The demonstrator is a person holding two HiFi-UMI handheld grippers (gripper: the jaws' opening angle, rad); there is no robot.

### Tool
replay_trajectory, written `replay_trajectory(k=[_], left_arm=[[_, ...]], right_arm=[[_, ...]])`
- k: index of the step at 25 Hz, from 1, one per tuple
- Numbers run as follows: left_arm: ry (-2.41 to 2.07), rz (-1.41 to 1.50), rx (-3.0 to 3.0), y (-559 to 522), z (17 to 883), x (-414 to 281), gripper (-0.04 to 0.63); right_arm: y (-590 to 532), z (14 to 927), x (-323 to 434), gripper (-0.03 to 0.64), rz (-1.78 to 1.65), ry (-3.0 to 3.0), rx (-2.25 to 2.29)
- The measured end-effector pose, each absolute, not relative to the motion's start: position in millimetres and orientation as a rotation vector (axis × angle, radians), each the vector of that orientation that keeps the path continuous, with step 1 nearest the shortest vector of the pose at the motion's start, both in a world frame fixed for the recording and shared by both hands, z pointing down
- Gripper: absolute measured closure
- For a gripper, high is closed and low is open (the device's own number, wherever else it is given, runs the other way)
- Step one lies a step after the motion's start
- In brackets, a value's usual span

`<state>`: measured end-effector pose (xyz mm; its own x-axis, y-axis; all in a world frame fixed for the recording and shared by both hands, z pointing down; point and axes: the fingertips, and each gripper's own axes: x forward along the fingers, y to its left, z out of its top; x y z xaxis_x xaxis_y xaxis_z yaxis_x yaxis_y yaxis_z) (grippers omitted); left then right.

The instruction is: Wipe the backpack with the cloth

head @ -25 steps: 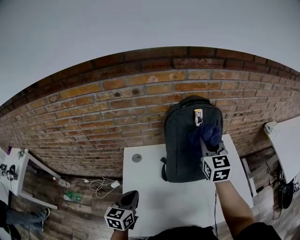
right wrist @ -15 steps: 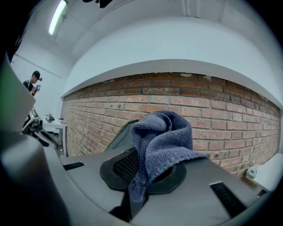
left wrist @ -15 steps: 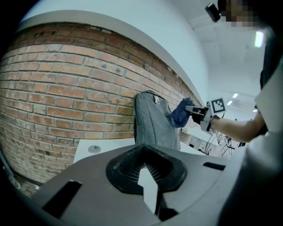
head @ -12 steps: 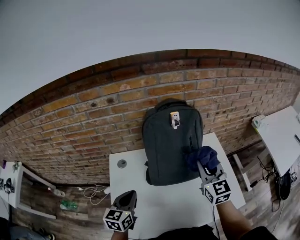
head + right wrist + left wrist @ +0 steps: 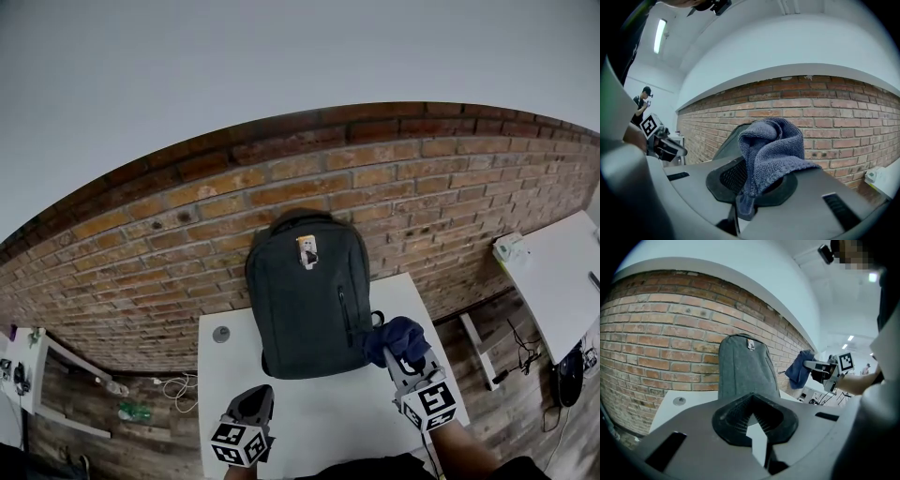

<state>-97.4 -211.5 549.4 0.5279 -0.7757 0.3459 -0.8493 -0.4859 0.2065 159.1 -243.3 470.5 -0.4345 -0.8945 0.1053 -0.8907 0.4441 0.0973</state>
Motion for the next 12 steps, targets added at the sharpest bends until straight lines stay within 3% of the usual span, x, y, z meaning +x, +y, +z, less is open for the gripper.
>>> replay_trajectory(k=[12], left_arm=[[-1.456,0.334,2.381,-199,535,-26,0.604]], right_arm=[[-246,478,219,0.578,-0.003,-2.666,1.487]])
